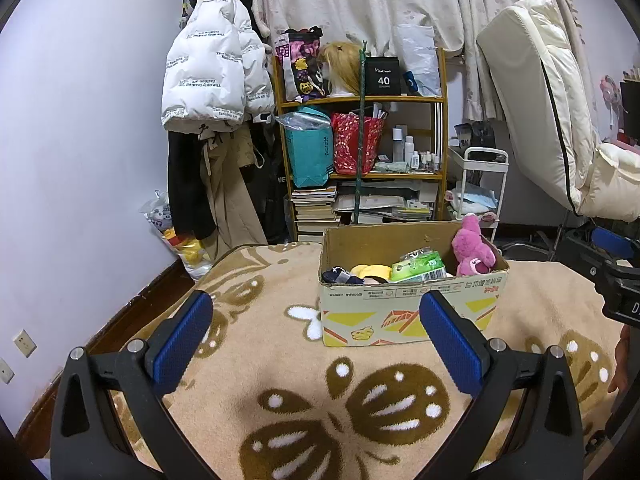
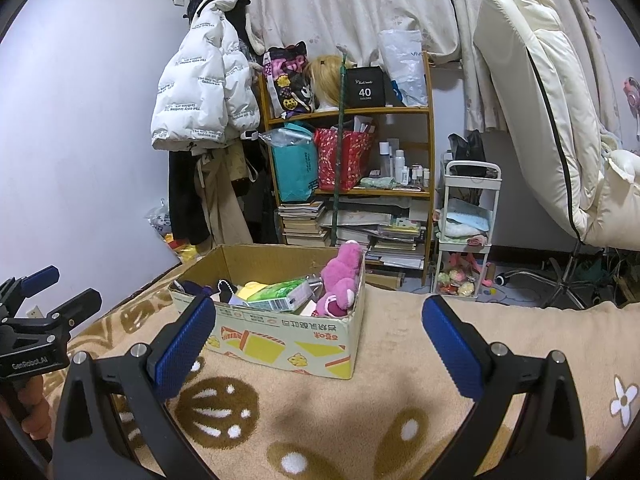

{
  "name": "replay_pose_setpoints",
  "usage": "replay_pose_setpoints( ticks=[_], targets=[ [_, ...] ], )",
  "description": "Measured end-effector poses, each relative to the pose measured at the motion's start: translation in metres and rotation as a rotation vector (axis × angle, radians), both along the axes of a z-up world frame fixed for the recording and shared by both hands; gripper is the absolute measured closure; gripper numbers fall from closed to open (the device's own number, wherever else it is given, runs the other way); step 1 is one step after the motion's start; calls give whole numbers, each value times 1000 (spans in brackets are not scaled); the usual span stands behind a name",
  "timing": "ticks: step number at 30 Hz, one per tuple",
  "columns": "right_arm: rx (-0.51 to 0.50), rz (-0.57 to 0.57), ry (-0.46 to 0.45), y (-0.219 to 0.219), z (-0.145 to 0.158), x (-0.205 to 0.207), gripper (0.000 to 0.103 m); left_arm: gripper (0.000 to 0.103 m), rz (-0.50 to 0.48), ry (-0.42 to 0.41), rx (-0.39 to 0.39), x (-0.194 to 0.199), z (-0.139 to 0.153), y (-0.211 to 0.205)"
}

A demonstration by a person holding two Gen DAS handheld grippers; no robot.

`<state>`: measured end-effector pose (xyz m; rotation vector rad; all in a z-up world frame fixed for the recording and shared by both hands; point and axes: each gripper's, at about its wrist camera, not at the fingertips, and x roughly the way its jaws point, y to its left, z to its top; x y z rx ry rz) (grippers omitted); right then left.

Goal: Organize soft objects

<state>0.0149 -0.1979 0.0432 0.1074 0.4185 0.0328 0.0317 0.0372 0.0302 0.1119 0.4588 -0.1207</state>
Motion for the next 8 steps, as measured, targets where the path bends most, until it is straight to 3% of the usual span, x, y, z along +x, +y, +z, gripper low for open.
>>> replay_pose_setpoints(
  ticks=[8],
  targets=[
    [0, 0, 1, -1, -3, 2, 0, 1, 0, 1, 0, 0, 0, -1]
  ],
)
